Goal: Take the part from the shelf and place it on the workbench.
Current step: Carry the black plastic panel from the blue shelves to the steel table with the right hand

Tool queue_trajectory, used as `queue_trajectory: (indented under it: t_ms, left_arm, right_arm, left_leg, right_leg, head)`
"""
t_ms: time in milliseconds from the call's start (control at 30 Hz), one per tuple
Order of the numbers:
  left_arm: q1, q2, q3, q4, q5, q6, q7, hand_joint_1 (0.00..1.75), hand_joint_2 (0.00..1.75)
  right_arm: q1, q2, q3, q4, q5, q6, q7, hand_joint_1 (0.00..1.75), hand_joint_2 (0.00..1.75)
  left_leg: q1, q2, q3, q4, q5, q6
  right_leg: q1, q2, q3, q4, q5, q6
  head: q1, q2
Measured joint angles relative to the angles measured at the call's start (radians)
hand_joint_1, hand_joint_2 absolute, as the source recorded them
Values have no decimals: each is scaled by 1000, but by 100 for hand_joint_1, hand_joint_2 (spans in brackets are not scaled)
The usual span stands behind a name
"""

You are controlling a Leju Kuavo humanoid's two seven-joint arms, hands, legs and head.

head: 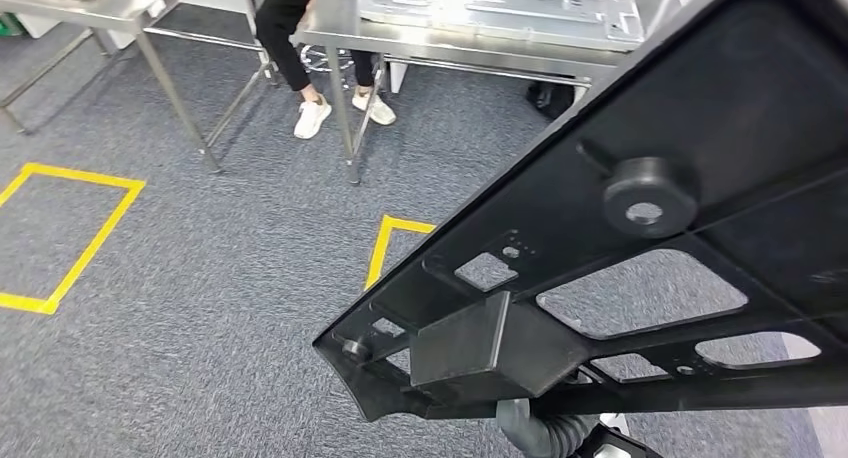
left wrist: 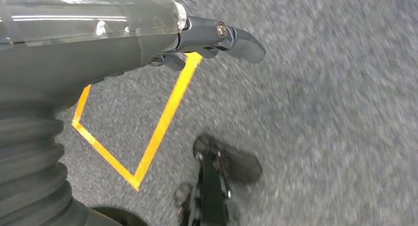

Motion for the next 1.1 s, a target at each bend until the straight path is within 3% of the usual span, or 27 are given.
queue_trajectory:
  t_ms: [67,100,133,200,267,333,400,433,467,567,633,767,800,867,933,967,1067,1100]
  left_arm:
    - [-2,0,-4,0,-7,-9,-2,0,175]
    - [-3,0,-6,0,-10,-12,-3,0,175]
    - [-4,0,-7,0,-13,-15,-3,0,175]
    - [-7,0,-10,0,-14,-19,-5,0,175]
    - [-10,0,-14,0,-11,-27,-7,0,175]
    - [-10,1,-17,0,-8,-33,-8,0,175]
    - [-6,2,-19,0,-8,-35,-8,0,175]
    - [-4,2,-21,0,-8,-35,-8,0,175]
    - [-3,2,-23,0,-8,-35,-8,0,175]
    - [-4,2,-27,0,-8,-34,-11,0,175]
    - [-5,2,-28,0,-7,-33,-15,0,175]
    - [-3,1,-29,0,-1,-31,-23,0,175]
    - [-3,1,-29,0,0,-31,-25,0,175]
    - [-1,0,-29,0,1,-31,-28,0,175]
    - [3,0,-29,0,1,-31,-30,0,175]
    - [5,0,-30,0,1,-32,-30,0,175]
    - [7,0,-30,0,1,-34,-31,0,175]
    - [7,0,-30,0,1,-34,-32,0,175]
  right_arm:
    - [-2,0,0,-6,0,-7,0,175,175]
    - [-2,0,-1,-10,1,-10,0,175,175]
    - [-3,-1,-1,-13,1,-13,0,175,175]
    - [-1,-1,-2,-17,1,-18,0,175,175]
    - [0,-1,-2,-21,3,-22,0,175,175]
    - [0,-1,-3,-23,9,-29,0,175,175]
    - [5,-1,-3,-23,16,-42,0,175,175]
    - [9,-1,-2,-23,19,-50,0,175,175]
    - [15,-1,-2,-24,21,-55,0,175,175]
    - [36,-1,1,-31,22,-61,0,175,175]
    - [45,-1,5,-39,20,-59,0,175,175]
    - [52,-1,6,-46,17,-55,0,175,175]
    - [52,-1,6,-48,17,-55,0,175,175]
    - [53,-1,7,-49,17,-54,0,175,175]
    - [56,-2,7,-49,16,-55,0,175,175]
    - [56,-2,7,-49,16,-55,0,175,175]
    - [59,-3,7,-49,16,-57,0,175,175]
    - [62,-3,7,-49,17,-58,0,175,175]
  left_leg:
    - [-4,17,7,1,-6,-8]
    - [-6,25,10,2,-9,-13]
    - [-8,34,12,1,-11,-18]
    - [-7,48,17,0,-15,-29]
    - [-4,19,7,33,-43,-38]
    - [-1,-34,-44,148,-105,-45]
    - [0,-53,-109,271,-146,-49]
    - [0,-55,-124,293,-142,-51]
    - [0,-55,-118,268,-113,-50]
    - [0,-61,-33,68,-12,-40]
    - [-4,-65,-4,2,-5,-24]
    - [-2,-63,15,-8,-13,2]
    - [-1,-62,23,-9,-16,6]
    - [-1,-60,35,-9,-29,9]
    - [-1,-59,54,-9,-48,8]
    - [-1,-58,68,-9,-58,7]
    - [-1,-57,116,-10,-96,-1]
    - [-2,-56,129,-14,-108,-6]
  right_leg:
    - [9,-39,74,-142,49,-13]
    - [14,-50,92,-178,57,-20]
    - [18,-51,95,-188,55,-25]
    - [17,-28,94,-193,60,-37]
    - [10,-11,99,-204,66,-49]
    - [7,1,102,-209,68,-57]
    - [8,16,103,-208,67,-60]
    - [9,23,104,-207,66,-60]
    - [9,28,107,-206,64,-59]
    - [10,39,117,-202,50,-49]
    - [12,43,120,-199,45,-37]
    - [10,36,107,-154,34,-13]
    - [9,31,87,-116,15,-9]
    - [6,22,7,15,-33,-1]
    - [5,19,-68,108,-50,2]
    - [5,17,-79,101,-36,1]
    - [9,6,-35,-77,76,-15]
    - [13,3,-22,-122,102,-20]
  head:
    - [0,0]
    - [0,0]
    - [0,0]
    - [0,0]
    - [0,0]
    - [0,0]
    - [0,0]
    - [0,0]
    - [0,0]
    - [0,0]
    - [0,0]
    - [0,0]
    - [0,0]
    - [0,0]
    - [0,0]
    - [0,0]
    - [0,0]
    - [0,0]
